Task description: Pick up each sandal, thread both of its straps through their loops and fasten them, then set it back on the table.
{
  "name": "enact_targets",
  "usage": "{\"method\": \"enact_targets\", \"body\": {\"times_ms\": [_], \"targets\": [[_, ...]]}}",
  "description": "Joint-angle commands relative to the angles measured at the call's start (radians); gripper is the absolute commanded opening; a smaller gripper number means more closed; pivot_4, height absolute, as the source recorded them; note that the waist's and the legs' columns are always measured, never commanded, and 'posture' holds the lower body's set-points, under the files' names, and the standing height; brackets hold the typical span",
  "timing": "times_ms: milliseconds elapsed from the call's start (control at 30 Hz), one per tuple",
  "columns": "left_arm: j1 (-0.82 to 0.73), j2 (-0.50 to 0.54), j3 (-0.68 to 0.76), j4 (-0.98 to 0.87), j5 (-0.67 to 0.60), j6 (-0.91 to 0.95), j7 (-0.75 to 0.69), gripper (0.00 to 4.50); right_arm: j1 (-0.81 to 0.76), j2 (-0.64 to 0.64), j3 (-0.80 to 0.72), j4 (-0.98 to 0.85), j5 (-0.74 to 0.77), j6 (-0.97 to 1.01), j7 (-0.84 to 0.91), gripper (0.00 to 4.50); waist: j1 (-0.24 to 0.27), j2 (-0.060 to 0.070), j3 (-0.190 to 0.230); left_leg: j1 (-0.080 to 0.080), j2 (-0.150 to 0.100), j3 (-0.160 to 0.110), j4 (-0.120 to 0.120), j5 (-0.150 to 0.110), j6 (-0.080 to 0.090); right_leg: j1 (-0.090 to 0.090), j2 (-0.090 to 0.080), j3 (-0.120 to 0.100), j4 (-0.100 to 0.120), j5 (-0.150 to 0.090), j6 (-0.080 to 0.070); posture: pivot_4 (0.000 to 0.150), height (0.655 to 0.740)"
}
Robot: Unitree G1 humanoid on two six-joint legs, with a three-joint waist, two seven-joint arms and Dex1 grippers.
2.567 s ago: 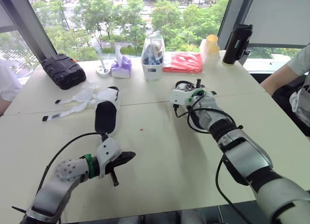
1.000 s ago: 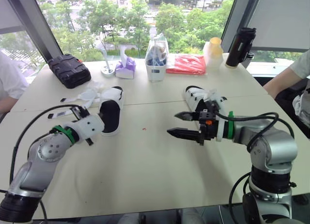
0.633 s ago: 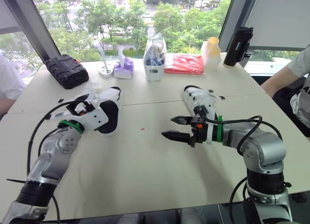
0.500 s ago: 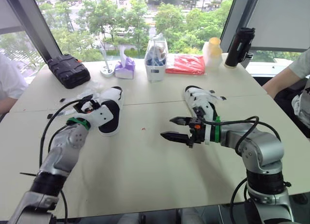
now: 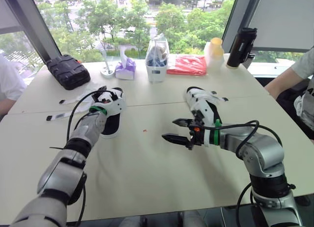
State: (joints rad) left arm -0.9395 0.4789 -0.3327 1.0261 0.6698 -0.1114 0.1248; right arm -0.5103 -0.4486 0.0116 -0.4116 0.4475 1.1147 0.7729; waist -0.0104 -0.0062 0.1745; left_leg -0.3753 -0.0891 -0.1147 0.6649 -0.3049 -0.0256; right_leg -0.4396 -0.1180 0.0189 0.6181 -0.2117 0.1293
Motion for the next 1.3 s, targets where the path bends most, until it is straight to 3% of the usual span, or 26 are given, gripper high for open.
{"method": "enact_targets", "body": {"times_ms": [33,100,200,433,667,867,933,1067,1300], "targets": [[-0.053,-0.007,-0.022,0.112,0.006,-0.039,0.047,4.44,0.001,-0.006,-0.002,-0.015,0.024,-0.025,-0.021,4.50,-0.001,0.000,0.000,0.000,0.000,0.000,0.000,0.000,0.000,0.000,0.000,0.000,0.000,0.000,0.000,0.150,0.7400],[-0.076,-0.014,-0.032,0.156,0.006,-0.050,0.057,4.44,0.003,-0.007,0.001,-0.018,0.031,-0.027,-0.031,4.50,-0.001,0.000,0.000,0.000,0.000,0.000,0.000,0.000,0.000,0.000,0.000,0.000,0.000,0.000,0.000,0.150,0.7400],[-0.115,-0.024,-0.049,0.212,0.008,-0.053,0.061,3.58,0.005,-0.006,0.008,-0.017,0.034,-0.031,-0.046,4.50,-0.001,0.000,0.000,0.000,0.000,0.000,0.000,0.000,0.000,0.000,0.000,0.000,0.001,0.000,0.000,0.150,0.7400],[-0.134,-0.033,-0.058,0.251,-0.002,-0.065,0.059,0.04,0.008,-0.010,0.010,-0.010,0.039,-0.039,-0.071,4.50,0.001,-0.001,0.000,0.000,0.000,0.000,0.001,0.000,0.001,0.001,0.000,0.000,0.000,0.000,0.001,0.150,0.7400],[-0.141,-0.015,-0.056,0.204,-0.016,-0.212,0.047,0.04,-0.008,-0.017,0.002,-0.002,0.055,-0.049,-0.083,4.50,0.002,-0.001,0.000,0.001,0.000,0.000,0.001,0.000,0.000,0.001,0.000,0.000,0.001,0.000,0.001,0.150,0.7400],[-0.147,0.112,-0.154,0.070,0.044,-0.653,-0.047,0.04,-0.052,-0.093,-0.045,0.043,0.063,-0.088,-0.058,4.50,0.003,-0.004,0.001,-0.003,-0.001,0.000,0.002,0.003,-0.005,-0.002,0.000,0.000,-0.001,0.001,0.001,0.150,0.7400],[-0.159,0.155,-0.199,0.034,0.100,-0.767,-0.012,0.04,-0.063,-0.115,-0.057,0.060,0.066,-0.100,-0.052,4.50,0.001,-0.004,0.001,-0.004,-0.001,0.000,0.001,0.003,-0.005,-0.003,0.000,0.000,-0.002,0.001,0.001,0.150,0.7400],[-0.171,0.170,-0.214,0.062,0.026,-1.051,-0.125,0.04,-0.064,-0.154,-0.067,0.077,0.069,-0.126,-0.033,4.50,-0.002,-0.004,0.001,-0.006,-0.001,0.001,0.001,0.003,-0.005,-0.004,0.000,0.000,-0.003,0.001,0.001,0.150,0.7400],[-0.232,0.183,-0.274,0.068,0.117,-1.356,-0.138,0.04,-0.066,-0.191,-0.096,0.080,0.079,-0.146,-0.027,4.50,0.000,-0.004,0.001,-0.008,-0.001,0.003,0.002,0.003,-0.004,-0.004,0.000,0.000,-0.003,0.001,0.002,0.150,0.7400]]}}
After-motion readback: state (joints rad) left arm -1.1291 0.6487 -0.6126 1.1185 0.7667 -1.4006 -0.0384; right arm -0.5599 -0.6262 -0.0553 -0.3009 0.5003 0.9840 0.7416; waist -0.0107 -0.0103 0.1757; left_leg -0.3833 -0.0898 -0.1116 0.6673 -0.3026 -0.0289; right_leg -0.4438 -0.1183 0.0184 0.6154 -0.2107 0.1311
